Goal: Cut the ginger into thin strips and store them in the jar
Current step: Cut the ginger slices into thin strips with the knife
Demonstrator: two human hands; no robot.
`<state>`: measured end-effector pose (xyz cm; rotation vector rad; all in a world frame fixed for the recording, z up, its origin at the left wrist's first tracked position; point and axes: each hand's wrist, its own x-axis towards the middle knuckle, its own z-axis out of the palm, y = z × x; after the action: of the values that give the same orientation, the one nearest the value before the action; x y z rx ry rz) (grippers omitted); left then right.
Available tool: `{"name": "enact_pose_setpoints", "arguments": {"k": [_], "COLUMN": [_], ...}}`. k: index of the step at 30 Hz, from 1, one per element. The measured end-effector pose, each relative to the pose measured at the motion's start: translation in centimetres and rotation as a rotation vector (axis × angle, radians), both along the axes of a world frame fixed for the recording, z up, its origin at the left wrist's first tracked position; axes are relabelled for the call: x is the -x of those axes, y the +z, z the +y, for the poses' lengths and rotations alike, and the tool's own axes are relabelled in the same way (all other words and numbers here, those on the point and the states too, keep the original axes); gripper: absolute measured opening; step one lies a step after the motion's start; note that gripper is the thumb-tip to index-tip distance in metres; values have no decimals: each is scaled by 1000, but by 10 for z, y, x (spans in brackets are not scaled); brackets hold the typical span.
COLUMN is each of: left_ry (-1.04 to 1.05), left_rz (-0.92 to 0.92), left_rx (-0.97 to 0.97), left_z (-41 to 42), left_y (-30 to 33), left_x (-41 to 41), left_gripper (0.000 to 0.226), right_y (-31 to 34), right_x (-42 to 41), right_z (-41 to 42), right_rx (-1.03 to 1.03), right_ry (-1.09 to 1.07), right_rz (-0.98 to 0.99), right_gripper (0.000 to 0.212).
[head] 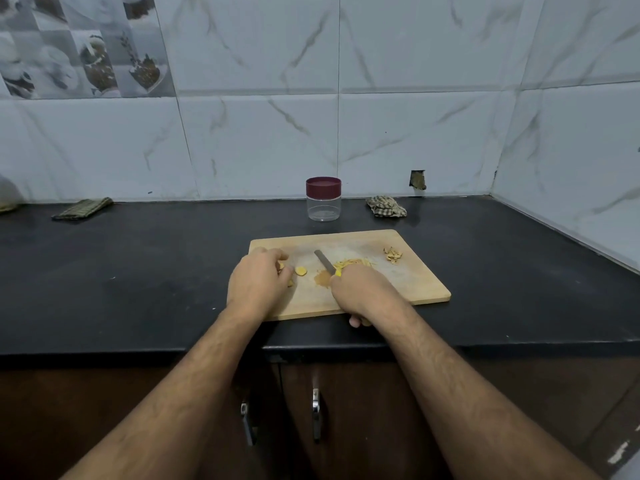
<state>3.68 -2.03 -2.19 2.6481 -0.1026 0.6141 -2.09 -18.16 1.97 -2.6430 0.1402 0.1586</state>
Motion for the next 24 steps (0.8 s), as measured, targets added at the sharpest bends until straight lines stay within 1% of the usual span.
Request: {"name": "enact_pose_setpoints", "arguments": {"k": [3,6,10,14,18,20,22,24], "left_ry": [-28,-30,2,33,-39,-57,-65,-62], "left_rz": [55,133,185,164,177,214,267,309], "left_rx": [-132,-237,-257,-277,-178,-76,65,205], "left_z": [-8,-18,-24,-30,-38,-42,-42,-41], "left_y": [8,14,17,23,26,27,29,30], "left_x": [-7,-13,-21,-22,-19,-18,-18,-18], "left_gripper": [33,31,28,23,11,12,13,9], "right_y": [-5,-5,-5,-6,-9,-9,-8,-8], "right_x": [-2,-4,-4,-5,-4,-3,0,2], "right_z": [2,0,-5,-4,-6,-8,-10,-11], "right_rx": [35,-10,-117,-127,-150,-169,-197,-208], "right_ry": [-26,-28,-50,-59,-55,-52,-43,-34], "right_rz": [-13,15,47,52,16,-7,-16,-25], "right_gripper": [25,24,31,33,28,26,29,28]}}
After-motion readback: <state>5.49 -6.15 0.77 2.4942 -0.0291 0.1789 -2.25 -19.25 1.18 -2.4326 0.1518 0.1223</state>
